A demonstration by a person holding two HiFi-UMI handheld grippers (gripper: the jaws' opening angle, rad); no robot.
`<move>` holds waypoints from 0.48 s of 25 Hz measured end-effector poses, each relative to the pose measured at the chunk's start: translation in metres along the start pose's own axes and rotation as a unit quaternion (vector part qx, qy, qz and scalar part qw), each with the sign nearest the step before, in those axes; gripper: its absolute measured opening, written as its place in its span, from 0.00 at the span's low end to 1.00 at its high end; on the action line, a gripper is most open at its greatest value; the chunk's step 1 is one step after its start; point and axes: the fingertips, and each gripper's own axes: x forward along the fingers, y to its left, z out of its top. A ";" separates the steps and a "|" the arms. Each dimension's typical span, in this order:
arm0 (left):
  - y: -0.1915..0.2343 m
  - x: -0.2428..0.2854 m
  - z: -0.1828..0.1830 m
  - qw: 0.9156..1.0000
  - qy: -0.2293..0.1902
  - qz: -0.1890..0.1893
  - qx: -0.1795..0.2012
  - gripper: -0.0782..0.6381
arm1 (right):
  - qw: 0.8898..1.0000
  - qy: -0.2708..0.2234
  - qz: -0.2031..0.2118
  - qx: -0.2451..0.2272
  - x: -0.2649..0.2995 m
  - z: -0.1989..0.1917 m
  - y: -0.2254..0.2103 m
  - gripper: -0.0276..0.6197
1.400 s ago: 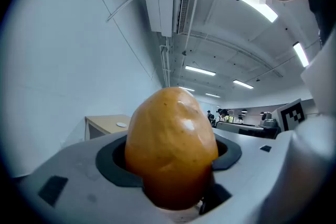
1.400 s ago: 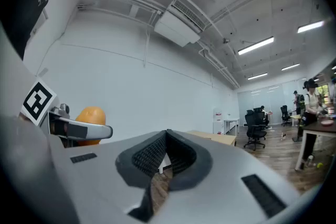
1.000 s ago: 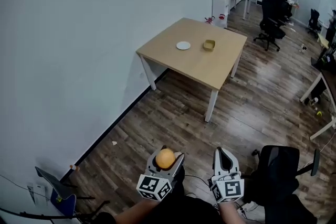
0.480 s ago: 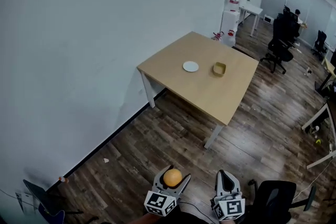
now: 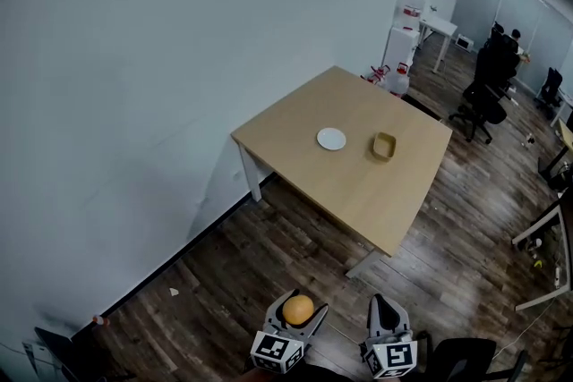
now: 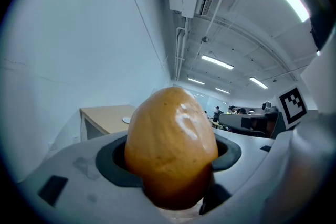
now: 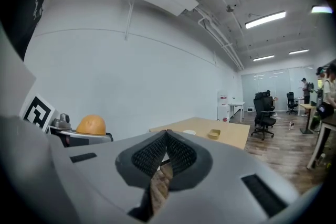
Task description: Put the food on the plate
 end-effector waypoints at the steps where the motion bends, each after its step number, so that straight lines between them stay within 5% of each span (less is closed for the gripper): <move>1: 0.006 0.007 0.001 1.000 0.005 -0.001 -0.002 0.55 | 1.000 0.001 0.001 0.000 0.008 0.002 -0.001 0.14; 12: 0.069 0.092 0.037 0.999 -0.009 -0.031 0.009 0.55 | 0.999 0.007 -0.036 -0.022 0.081 0.016 -0.024 0.14</move>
